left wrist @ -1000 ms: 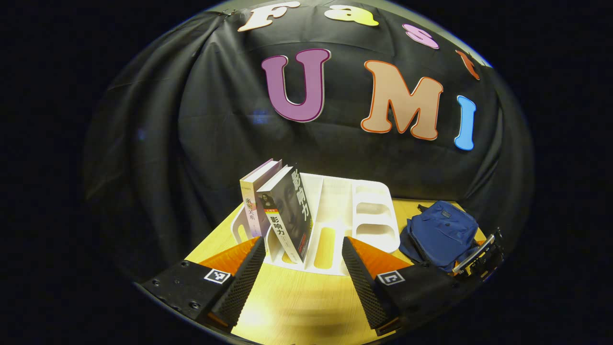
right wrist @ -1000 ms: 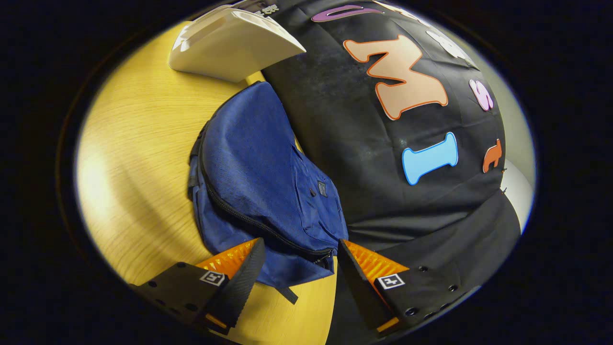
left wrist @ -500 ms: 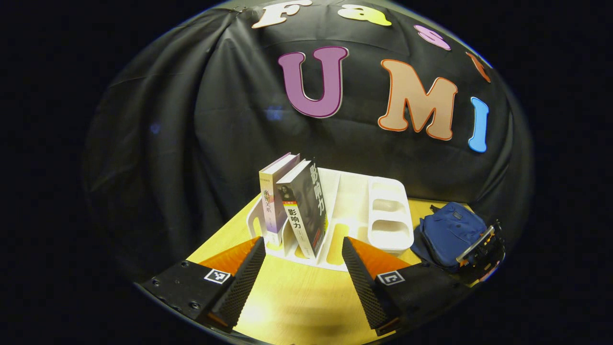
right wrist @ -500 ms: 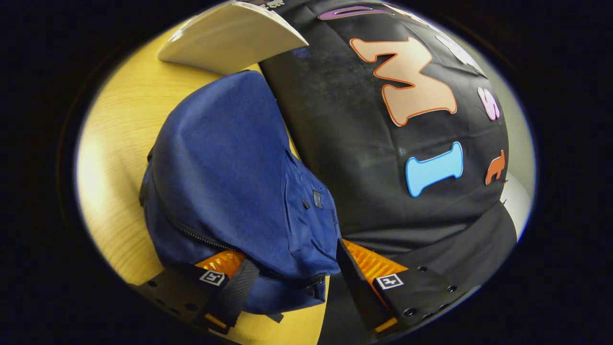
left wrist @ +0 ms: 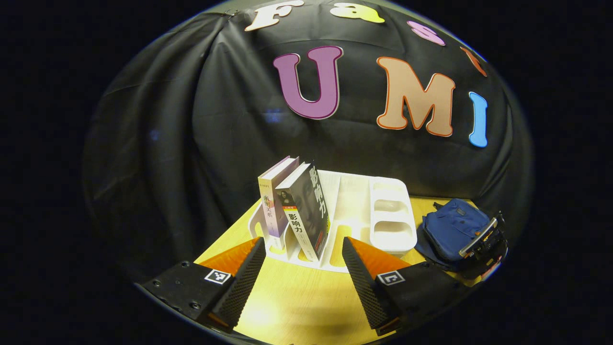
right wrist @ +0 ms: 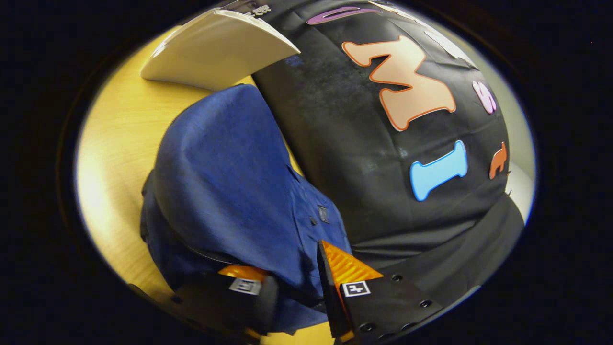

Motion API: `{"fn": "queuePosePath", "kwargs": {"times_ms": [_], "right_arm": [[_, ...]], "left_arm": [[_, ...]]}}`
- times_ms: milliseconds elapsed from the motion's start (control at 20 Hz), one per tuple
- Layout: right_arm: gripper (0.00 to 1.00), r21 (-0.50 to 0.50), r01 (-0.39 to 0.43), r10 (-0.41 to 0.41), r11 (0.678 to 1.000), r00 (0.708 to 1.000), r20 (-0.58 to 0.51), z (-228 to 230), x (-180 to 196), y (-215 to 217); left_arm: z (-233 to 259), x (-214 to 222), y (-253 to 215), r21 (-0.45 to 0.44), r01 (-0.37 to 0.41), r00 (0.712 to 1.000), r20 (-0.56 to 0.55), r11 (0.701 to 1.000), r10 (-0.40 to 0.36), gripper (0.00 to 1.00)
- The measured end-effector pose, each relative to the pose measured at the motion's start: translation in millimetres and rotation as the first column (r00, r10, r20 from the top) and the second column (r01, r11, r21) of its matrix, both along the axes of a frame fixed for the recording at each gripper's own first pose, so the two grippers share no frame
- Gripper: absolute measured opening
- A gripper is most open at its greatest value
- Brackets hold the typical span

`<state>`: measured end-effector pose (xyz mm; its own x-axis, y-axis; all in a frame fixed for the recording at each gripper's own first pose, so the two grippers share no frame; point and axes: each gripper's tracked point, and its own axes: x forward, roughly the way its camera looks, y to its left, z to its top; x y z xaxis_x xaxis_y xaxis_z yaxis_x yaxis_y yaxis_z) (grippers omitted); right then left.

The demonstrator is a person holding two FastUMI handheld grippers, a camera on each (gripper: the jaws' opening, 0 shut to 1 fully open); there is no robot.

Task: Open the schoolbag, grab two books from the bookshelf and put them into the schoolbag.

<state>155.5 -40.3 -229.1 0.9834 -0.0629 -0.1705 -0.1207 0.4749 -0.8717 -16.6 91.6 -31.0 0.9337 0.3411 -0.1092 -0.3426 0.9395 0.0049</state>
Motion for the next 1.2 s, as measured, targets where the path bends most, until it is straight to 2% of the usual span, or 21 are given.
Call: {"fn": "queuePosePath", "kwargs": {"times_ms": [50,100,200,250,350,400,500,550,700,800,850,1200], "right_arm": [[0.07,0.009,-0.001,0.001,1.000,1.000,0.005,1.4,-1.1,1.6],[0.07,-0.003,0.015,-0.015,1.000,1.000,0.016,3.5,3.8,2.9],[0.08,0.007,0.017,-0.017,1.000,1.000,0.015,4.9,5.3,1.7],[0.04,0.017,0.019,-0.019,1.000,1.000,0.006,6.4,1.9,1.4],[0.04,0.040,0.029,-0.030,0.999,1.000,0.011,13.0,3.4,0.3],[0.04,0.048,0.034,-0.035,0.998,0.999,0.020,19.0,3.8,0.4],[0.07,0.063,0.043,-0.046,0.997,0.998,0.035,29.3,6.3,-2.0],[0.02,0.075,0.048,-0.051,0.996,0.998,0.042,32.7,5.9,-3.8],[0.07,0.108,0.064,-0.070,0.992,0.996,0.055,44.4,8.8,-6.1],[0.02,0.130,0.077,-0.085,0.989,0.994,0.062,52.6,10.7,-8.0],[0.04,0.142,0.084,-0.094,0.986,0.993,0.066,56.5,12.3,-9.8],[0.02,0.204,0.126,-0.142,0.971,0.988,0.067,76.3,17.5,-15.3]], "left_arm": [[1.1,1.8,-1.1,-0.012,0.005,1.000,0.004,1.000,-0.005,0.92],[-0.7,4.0,-0.8,-0.028,0.011,1.000,0.009,1.000,-0.011,0.95],[-2.8,9.2,1.4,-0.064,0.018,1.000,0.011,0.998,-0.018,0.95],[-4.1,12.7,4.6,-0.080,0.020,1.000,0.006,0.997,-0.019,0.94],[-8.1,21.1,10.7,-0.106,0.029,1.000,-0.003,0.994,-0.029,0.95],[-10.5,25.7,14.3,-0.123,0.034,0.999,-0.011,0.992,-0.036,0.91],[-15.7,37.5,18.6,-0.157,0.051,0.998,-0.027,0.986,-0.056,0.94],[-17.5,43.9,21.0,-0.166,0.062,0.997,-0.035,0.984,-0.069,0.94],[-22.1,64.4,31.2,-0.159,0.079,0.993,-0.078,0.984,-0.092,0.94],[-20.6,77.9,36.8,-0.150,0.094,0.989,-0.103,0.984,-0.110,0.94],[-18.9,84.2,38.9,-0.151,0.103,0.986,-0.115,0.983,-0.121,0.94],[-22.6,118.2,64.6,-0.183,0.064,0.976,-0.195,0.981,-0.100,0.94]]}}
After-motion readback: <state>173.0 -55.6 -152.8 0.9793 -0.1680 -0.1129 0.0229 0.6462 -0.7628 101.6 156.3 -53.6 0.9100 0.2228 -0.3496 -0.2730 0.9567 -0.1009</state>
